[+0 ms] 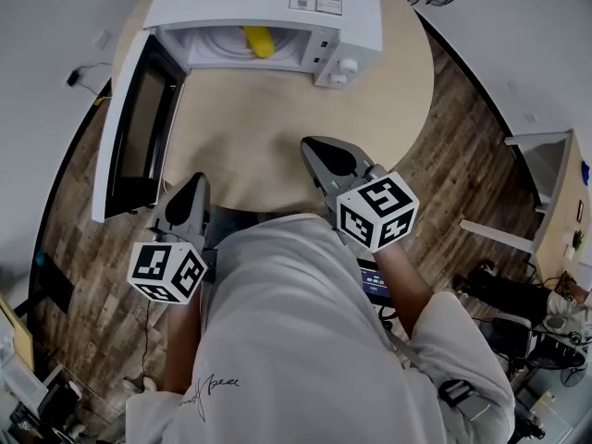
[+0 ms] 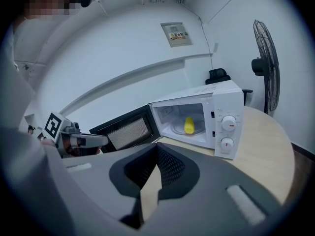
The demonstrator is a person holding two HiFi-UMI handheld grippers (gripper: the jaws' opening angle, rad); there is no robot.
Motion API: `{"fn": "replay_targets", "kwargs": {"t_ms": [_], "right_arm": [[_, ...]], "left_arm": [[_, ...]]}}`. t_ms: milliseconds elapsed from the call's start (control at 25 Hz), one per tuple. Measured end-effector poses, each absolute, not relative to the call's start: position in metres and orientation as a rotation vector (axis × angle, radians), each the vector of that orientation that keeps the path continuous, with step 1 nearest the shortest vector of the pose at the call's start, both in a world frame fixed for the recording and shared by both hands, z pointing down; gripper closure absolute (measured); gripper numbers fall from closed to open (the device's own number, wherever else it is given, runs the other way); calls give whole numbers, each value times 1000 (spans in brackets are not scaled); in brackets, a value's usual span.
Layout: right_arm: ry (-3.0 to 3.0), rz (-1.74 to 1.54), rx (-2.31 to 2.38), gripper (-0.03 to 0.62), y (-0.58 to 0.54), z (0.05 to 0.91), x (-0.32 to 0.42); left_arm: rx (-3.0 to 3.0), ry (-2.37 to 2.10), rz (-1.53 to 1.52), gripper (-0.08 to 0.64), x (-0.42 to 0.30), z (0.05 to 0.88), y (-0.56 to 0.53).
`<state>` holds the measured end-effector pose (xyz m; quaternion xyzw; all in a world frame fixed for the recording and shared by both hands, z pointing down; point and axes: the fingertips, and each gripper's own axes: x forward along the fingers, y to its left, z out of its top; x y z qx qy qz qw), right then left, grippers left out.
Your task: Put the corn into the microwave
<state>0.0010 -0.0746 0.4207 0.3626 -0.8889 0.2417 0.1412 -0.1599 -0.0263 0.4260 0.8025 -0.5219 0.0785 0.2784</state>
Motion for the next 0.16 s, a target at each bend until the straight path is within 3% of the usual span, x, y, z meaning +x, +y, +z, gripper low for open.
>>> {"fn": "replay_targets", "kwargs": {"t_ms": [160], "right_arm": [[-2547, 686, 1034, 581, -76, 421, 0]], "left_arm": [[2151, -1412, 207, 569, -165, 425, -27]]}}
